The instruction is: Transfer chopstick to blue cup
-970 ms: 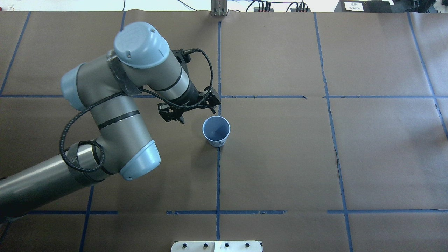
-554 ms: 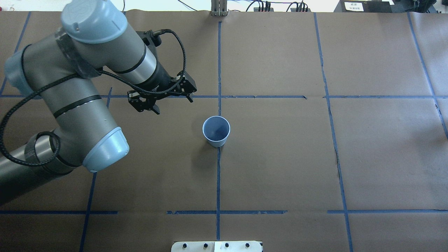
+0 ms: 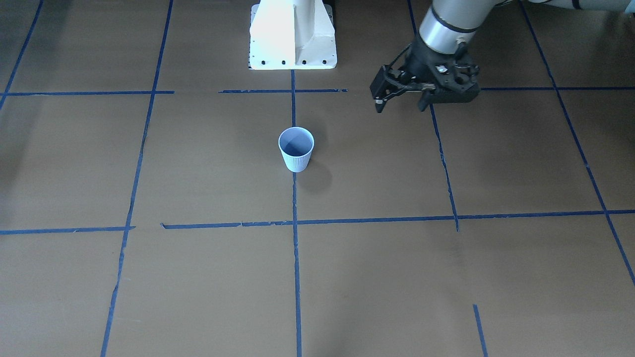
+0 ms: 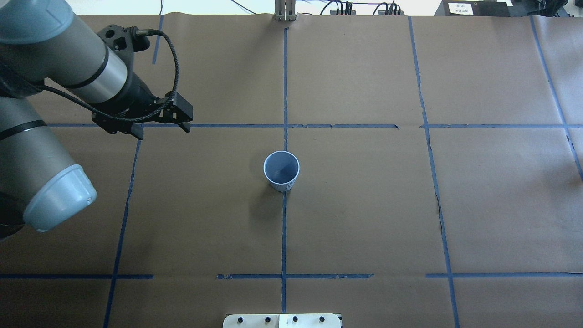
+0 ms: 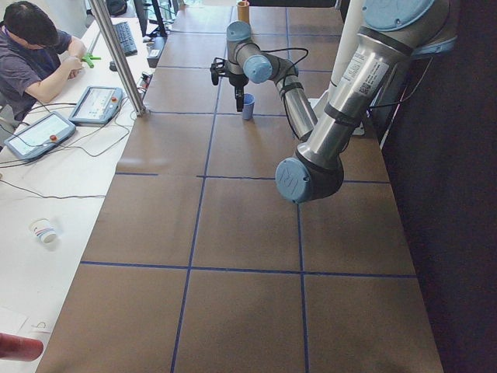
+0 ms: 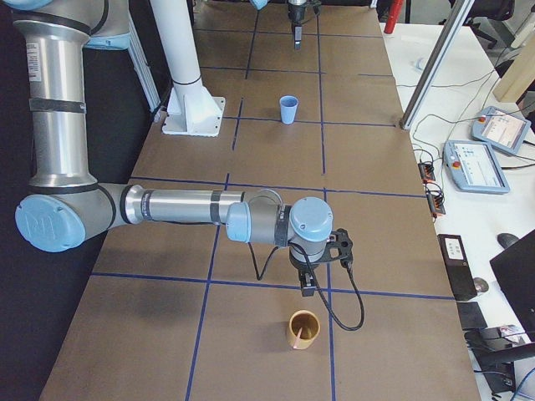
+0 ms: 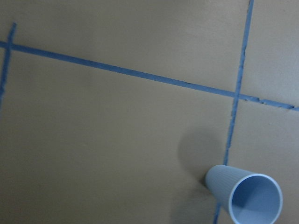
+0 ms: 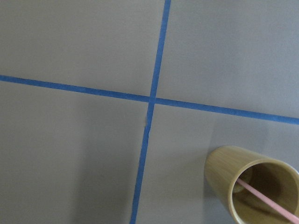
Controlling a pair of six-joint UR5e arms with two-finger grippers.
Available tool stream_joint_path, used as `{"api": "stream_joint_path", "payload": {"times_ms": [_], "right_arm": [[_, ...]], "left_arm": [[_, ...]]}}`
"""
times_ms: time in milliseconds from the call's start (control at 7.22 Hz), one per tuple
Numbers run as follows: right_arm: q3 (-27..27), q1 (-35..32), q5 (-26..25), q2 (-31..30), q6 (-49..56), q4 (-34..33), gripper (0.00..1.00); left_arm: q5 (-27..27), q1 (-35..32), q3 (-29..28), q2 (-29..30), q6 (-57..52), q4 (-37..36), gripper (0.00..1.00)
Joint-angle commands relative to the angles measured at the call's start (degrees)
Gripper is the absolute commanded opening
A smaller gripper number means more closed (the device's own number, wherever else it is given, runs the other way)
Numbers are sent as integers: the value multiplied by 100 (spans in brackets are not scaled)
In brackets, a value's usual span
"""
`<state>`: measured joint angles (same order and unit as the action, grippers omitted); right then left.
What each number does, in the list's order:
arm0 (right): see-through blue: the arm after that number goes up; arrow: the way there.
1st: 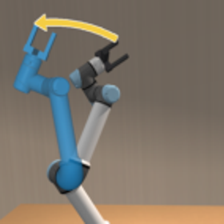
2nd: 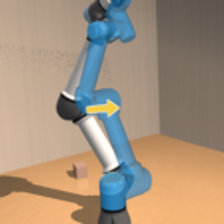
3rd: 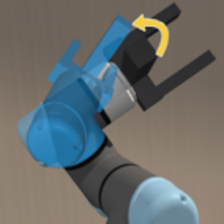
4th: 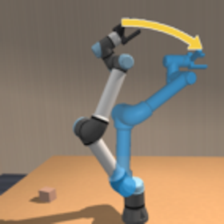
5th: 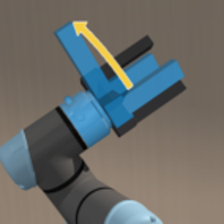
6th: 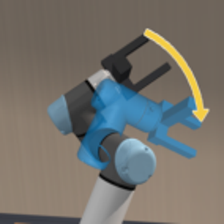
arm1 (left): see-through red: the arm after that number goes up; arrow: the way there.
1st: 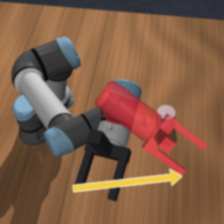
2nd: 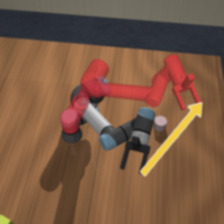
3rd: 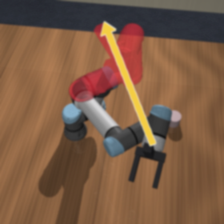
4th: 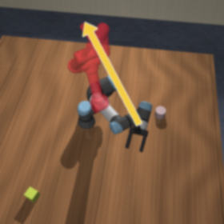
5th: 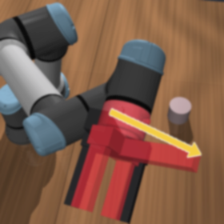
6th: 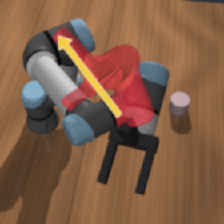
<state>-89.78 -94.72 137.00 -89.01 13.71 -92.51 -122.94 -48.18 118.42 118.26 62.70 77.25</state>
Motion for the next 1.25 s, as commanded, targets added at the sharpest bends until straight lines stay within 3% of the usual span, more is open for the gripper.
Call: {"api": "stream_joint_path", "payload": {"times_ms": [0,139,693,1108], "right_arm": [[671,-230,-15,305,771,-4,100],[829,-336,-50,305,991,-4,100],[1610,-354,-516,515,2247,13,100],[1867,-389,-560,578,2417,5,100]], "left_arm": [[7,-523,128,-669,-712,0,100],[-45,-813,137,-899,-1237,18,100],[-46,-851,260,-963,-1295,18,100],[-46,-842,339,-963,-1260,18,100]]}}
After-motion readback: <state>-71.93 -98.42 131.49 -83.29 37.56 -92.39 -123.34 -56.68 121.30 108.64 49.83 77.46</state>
